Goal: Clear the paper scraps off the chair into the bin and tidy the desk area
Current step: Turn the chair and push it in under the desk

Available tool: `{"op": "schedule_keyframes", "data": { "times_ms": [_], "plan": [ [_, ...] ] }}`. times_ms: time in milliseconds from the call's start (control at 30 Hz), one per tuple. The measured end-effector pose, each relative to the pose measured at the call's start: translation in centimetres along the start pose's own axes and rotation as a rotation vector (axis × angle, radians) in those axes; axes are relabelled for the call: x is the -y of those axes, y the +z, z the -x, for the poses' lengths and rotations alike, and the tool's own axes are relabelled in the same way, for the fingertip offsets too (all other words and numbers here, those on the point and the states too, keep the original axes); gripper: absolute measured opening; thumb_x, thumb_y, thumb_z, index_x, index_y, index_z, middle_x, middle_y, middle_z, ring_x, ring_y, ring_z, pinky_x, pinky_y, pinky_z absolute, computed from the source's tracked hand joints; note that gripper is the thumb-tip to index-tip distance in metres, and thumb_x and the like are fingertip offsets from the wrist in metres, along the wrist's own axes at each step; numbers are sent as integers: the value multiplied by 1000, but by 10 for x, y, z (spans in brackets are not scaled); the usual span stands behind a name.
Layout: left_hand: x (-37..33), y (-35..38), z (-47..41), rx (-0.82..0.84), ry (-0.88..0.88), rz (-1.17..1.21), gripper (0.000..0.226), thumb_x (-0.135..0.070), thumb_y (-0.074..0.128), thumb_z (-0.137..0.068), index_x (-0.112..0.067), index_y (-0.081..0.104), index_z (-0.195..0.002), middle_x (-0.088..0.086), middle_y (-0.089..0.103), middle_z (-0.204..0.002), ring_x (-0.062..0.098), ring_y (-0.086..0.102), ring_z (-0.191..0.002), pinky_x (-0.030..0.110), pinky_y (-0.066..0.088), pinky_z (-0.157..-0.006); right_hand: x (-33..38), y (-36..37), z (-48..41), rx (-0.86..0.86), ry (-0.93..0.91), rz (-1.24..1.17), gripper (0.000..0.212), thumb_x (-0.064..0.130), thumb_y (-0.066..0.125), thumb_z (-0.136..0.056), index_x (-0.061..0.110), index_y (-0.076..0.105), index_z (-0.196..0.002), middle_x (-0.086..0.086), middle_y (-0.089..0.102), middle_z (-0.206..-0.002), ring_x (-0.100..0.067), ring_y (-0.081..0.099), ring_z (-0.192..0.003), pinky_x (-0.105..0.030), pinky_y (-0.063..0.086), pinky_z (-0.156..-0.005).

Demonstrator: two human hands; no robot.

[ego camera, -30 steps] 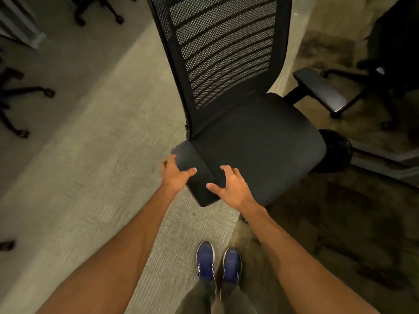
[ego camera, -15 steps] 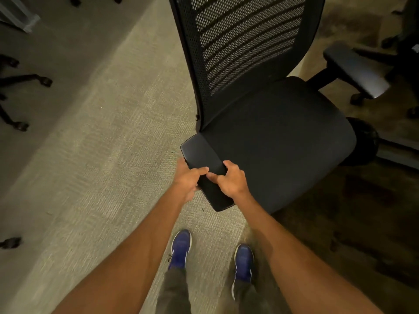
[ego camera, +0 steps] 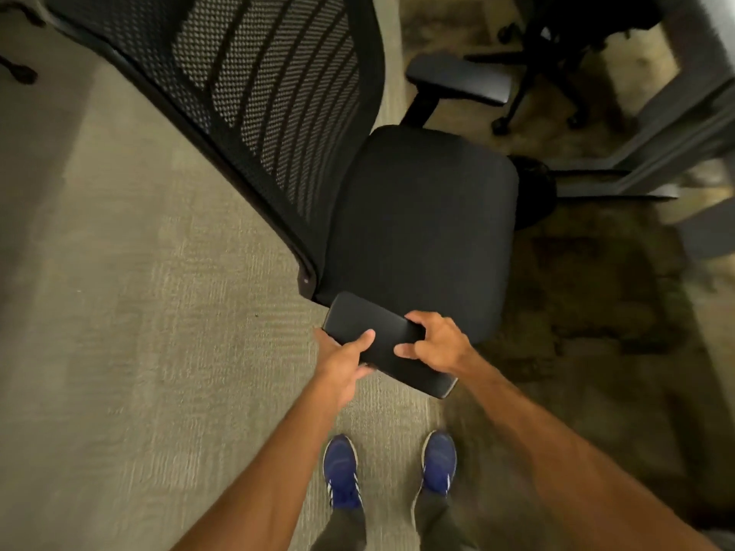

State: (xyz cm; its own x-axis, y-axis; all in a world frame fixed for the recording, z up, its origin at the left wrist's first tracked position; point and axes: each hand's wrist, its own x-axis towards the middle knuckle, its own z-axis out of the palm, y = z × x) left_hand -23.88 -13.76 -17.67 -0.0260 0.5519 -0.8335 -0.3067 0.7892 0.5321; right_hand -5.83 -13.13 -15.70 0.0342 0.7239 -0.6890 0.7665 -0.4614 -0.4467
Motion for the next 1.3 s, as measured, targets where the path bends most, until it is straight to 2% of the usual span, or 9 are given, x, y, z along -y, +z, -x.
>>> {"op": "schedule_keyframes", "data": {
  "times_ms": [133, 233, 433, 533, 700, 833, 967, 1133, 1300],
  "plan": [
    [-13, -8, 19, 23, -84, -79, 59, 1, 55, -95, -19, 37, -148, 17, 57, -132, 33, 58, -114, 61, 48, -97, -25, -13, 9, -14, 14, 35, 51, 40, 79, -80, 30, 62, -126, 1, 69, -120, -26, 63, -114, -45, 50, -99],
    [-76, -48, 35, -84, 23, 301, 40, -14, 47, -97, -10, 52, -137, 16, 53, -137, 36, 51, -127, 65, 32, -114, -39, -26, 13, 4, 7, 66, 51, 37, 80, -80, 28, 62, -127, 2, 68, -120, -25, 63, -113, -44, 50, -98],
    [-167, -69, 106, 307, 359, 367, 69, -72, 54, -86, -33, 56, -143, 8, 51, -153, 40, 45, -141, 72, 31, -109, -57, -39, 22, 35, -2, 110, 54, 35, 78, -82, 26, 60, -133, 7, 63, -119, -25, 61, -118, -43, 47, -102],
    [-156, -55, 133, 392, 467, 301, 50, -43, 35, -95, -26, 57, -137, 5, 58, -142, 36, 48, -140, 69, 31, -112, -63, -38, 26, 30, -1, 121, 63, 35, 79, -82, 23, 57, -140, 2, 63, -133, -25, 58, -126, -42, 44, -108],
    [-137, -37, 151, 311, 539, 171, 71, 2, 46, -73, -25, 52, -138, 5, 59, -132, 29, 56, -130, 67, 32, -115, -77, -35, 36, 57, 23, 113, 69, 32, 81, -83, 20, 52, -145, -5, 59, -141, -28, 55, -130, -40, 40, -110],
    [-122, -21, 158, 165, 584, 48, 52, -14, 71, -87, -28, 52, -134, -1, 63, -137, 14, 62, -126, 64, 41, -110, -89, -35, 49, 84, 50, 82, 69, 27, 81, -85, 19, 51, -146, -9, 56, -142, -29, 52, -131, -39, 38, -109],
    [-104, -15, 167, 143, 582, 27, 40, -17, 69, -95, -33, 55, -129, -3, 64, -136, 10, 63, -124, 64, 46, -105, -105, -37, 69, 94, 76, 80, 64, 22, 80, -85, 17, 53, -143, -12, 57, -139, -30, 54, -126, -38, 40, -106],
    [-77, -11, 179, 141, 599, -79, 51, -18, 76, -87, -35, 55, -131, -9, 69, -129, 7, 65, -121, 57, 51, -103, -131, -38, 92, 104, 140, 100, 71, 25, 81, -84, 19, 49, -147, -11, 56, -142, -30, 55, -127, -36, 41, -106],
    [-57, 5, 188, 79, 663, -275, 37, -17, 74, -73, -13, 71, -110, -2, 79, -105, 17, 74, -104, 51, 57, -99, -154, -37, 121, 105, 239, 121, 77, 28, 78, -85, 26, 41, -153, -7, 51, -150, -28, 50, -136, -40, 38, -115]
  ]
}}
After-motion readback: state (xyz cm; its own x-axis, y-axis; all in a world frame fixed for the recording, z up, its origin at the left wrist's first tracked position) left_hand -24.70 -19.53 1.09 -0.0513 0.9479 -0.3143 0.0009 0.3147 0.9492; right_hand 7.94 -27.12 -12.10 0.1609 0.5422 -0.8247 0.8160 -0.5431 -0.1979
